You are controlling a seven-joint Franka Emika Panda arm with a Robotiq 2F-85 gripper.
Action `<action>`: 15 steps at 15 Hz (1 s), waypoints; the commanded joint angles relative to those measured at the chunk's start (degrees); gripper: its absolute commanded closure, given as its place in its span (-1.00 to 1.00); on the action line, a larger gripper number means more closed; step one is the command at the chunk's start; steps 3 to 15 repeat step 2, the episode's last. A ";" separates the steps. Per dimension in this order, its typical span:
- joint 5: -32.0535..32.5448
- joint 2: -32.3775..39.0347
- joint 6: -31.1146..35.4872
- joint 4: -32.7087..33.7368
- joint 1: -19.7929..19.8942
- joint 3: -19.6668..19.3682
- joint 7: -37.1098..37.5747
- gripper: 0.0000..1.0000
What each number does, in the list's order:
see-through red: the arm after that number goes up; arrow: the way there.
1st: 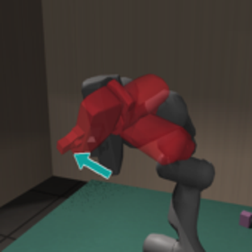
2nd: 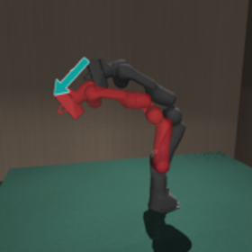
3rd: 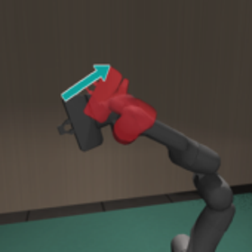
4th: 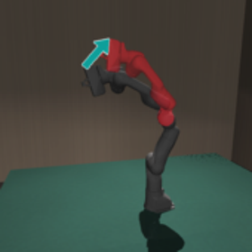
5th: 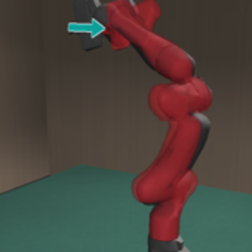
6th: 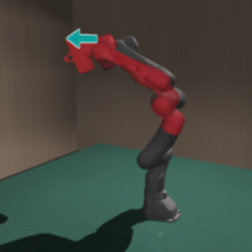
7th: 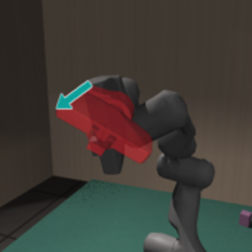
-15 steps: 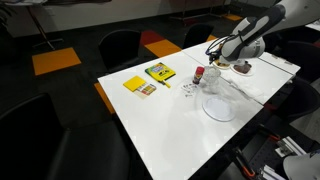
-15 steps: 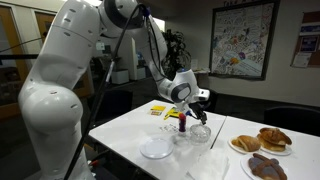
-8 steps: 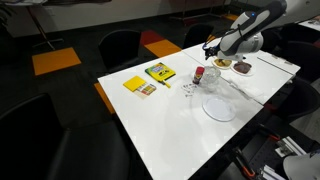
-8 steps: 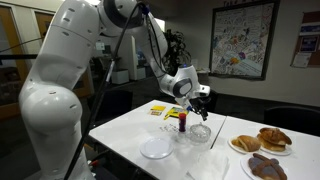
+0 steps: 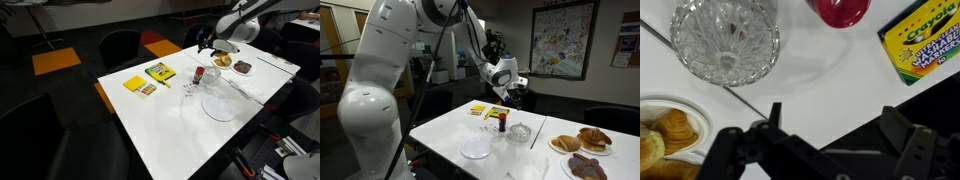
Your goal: Pick up the glass lid and put it on the glass bowl
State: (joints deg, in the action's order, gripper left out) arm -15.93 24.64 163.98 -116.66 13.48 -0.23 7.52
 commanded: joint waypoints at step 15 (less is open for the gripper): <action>-4.51 0.41 -5.59 4.11 2.35 2.31 -4.32 -1.00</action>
